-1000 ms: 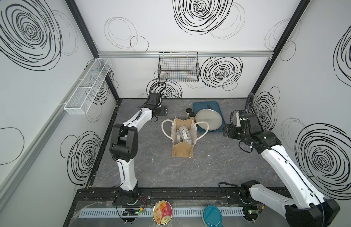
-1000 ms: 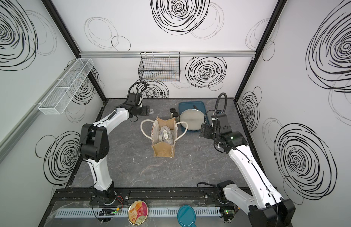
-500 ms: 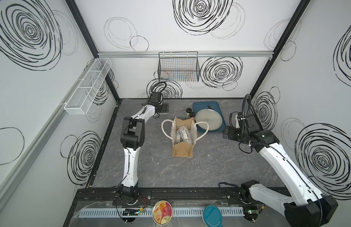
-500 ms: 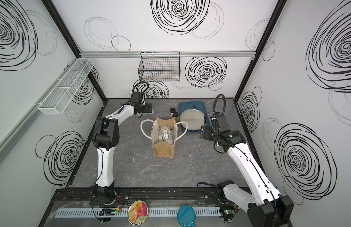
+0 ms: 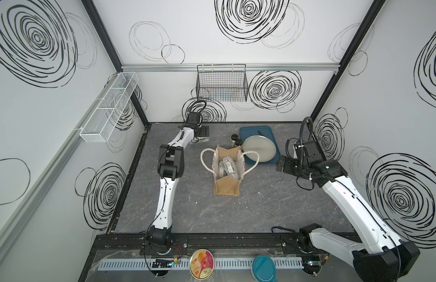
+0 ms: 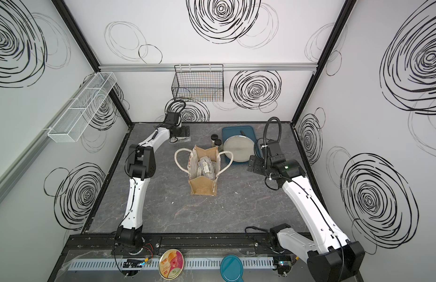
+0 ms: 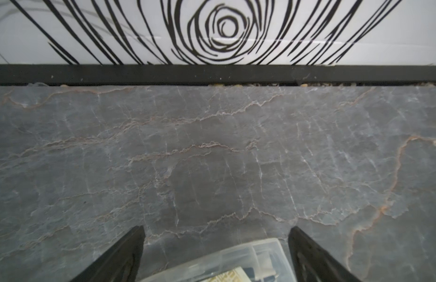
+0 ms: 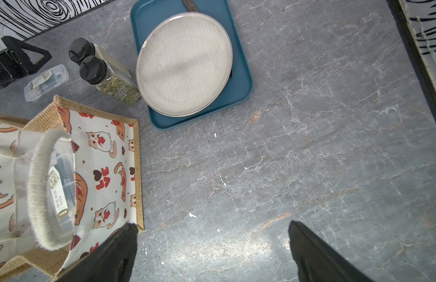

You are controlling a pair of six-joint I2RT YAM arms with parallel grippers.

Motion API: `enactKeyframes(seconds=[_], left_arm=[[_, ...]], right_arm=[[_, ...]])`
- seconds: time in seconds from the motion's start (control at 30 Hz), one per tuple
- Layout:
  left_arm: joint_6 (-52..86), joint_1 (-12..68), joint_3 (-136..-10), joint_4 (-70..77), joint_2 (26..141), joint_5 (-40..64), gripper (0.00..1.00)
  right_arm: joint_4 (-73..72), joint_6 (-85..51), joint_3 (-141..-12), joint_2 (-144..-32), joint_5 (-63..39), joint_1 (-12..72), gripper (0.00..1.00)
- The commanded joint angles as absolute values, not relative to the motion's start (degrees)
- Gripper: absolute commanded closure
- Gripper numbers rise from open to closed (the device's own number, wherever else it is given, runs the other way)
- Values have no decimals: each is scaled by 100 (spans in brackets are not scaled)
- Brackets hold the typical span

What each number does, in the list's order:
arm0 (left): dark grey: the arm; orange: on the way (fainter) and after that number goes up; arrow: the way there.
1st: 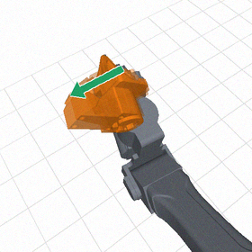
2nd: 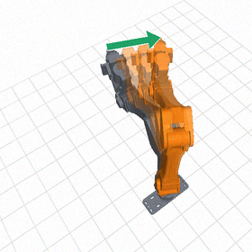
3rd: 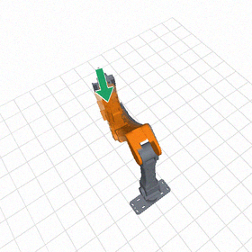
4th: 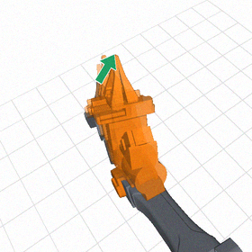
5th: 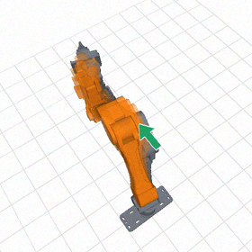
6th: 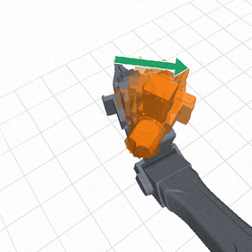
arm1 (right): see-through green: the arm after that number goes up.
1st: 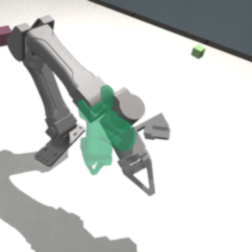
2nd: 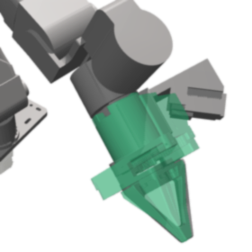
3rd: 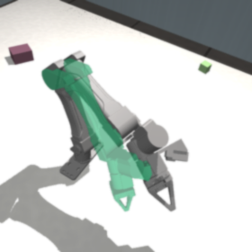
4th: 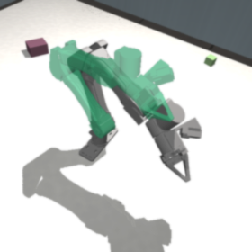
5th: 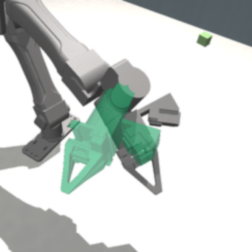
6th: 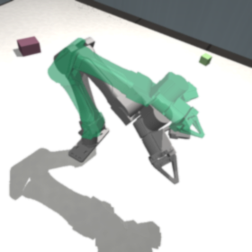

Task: Put the compass set into the canvas bag
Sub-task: Adjust the compass set at the center of the board.

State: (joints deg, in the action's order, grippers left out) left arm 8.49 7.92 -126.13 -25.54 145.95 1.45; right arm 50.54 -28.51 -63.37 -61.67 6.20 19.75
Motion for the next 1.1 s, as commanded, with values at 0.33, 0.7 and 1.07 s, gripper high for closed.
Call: enactKeyframes(seconds=[0.33, 0.7, 1.07], left_arm=[[903, 898, -12120, -3004, 14252, 249, 5], [1188, 1076, -10585, -2593, 13182, 489, 6], [823, 1349, -10908, -2769, 13204, -366, 5]], right_arm=[[4962, -2997, -6207, -6095, 689, 2320, 0], [4771, -2978, -5926, -5805, 615, 2316, 0], [4557, -2988, -5737, -5808, 567, 2307, 0]])
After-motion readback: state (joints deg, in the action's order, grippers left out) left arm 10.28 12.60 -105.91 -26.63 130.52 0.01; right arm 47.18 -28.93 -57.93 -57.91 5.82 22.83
